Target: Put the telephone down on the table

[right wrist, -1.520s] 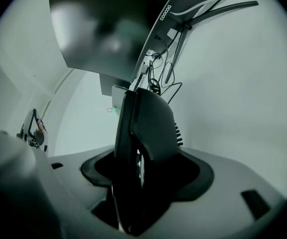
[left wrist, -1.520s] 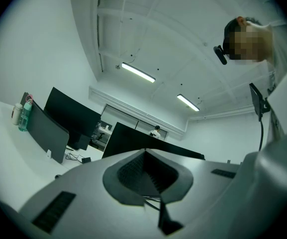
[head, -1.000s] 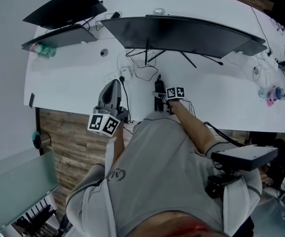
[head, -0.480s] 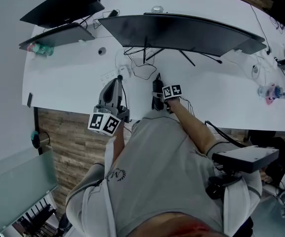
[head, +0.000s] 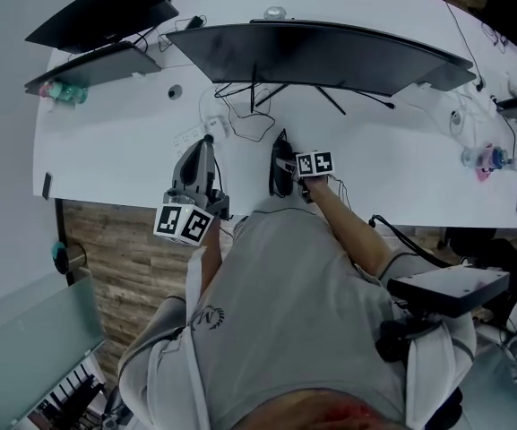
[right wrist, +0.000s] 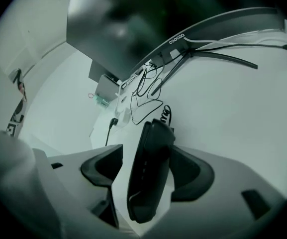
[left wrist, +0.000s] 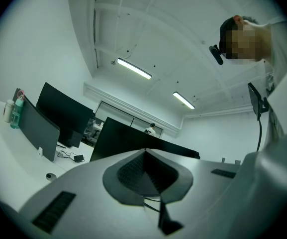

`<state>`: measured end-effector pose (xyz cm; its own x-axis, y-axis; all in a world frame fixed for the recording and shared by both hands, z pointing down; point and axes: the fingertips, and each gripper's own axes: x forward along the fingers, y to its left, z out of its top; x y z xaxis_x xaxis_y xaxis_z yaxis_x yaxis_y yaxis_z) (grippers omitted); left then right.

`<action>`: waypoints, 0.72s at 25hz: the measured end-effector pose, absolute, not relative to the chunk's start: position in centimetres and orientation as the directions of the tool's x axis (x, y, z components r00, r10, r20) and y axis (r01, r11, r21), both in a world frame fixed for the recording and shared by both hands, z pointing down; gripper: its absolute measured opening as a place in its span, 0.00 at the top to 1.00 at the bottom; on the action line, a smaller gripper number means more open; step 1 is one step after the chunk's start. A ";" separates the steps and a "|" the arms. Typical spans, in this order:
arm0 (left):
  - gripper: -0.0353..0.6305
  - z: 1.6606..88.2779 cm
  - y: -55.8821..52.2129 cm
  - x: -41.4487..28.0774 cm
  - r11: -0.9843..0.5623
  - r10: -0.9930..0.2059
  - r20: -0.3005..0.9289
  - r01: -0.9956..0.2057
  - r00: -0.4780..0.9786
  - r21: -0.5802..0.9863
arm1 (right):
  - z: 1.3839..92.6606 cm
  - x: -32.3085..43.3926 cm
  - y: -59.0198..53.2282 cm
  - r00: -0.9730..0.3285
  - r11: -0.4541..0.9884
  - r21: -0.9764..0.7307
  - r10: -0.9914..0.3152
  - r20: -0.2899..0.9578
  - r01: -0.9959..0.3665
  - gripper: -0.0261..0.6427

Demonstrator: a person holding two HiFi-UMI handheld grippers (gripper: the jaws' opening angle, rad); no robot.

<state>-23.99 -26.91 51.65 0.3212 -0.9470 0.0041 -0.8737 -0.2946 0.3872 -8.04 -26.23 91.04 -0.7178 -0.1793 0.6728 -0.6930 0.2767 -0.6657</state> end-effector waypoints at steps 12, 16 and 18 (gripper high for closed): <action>0.93 51.7 -27.2 -22.8 -0.314 -0.940 -0.001 -0.867 0.340 0.387 | 92.8 -7.7 -24.4 -0.717 0.360 -0.647 -0.098 0.691 -0.672 0.52; 0.93 51.7 -26.9 -23.3 -0.308 -0.942 0.002 -0.870 0.334 0.384 | 92.7 -8.2 -24.3 -0.795 0.312 -0.739 -0.107 0.597 -0.597 0.53; 0.93 51.7 -26.6 -23.4 -0.303 -0.944 0.006 -0.874 0.330 0.381 | 92.8 -7.3 -24.3 -0.784 0.318 -0.725 -0.114 0.610 -0.611 0.53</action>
<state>-23.35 -26.65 51.67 0.3299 -0.9440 0.0062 -0.8738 -0.3029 0.3805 -7.35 -24.35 92.81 -0.7841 -0.1138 0.6102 -0.6105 0.3183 -0.7252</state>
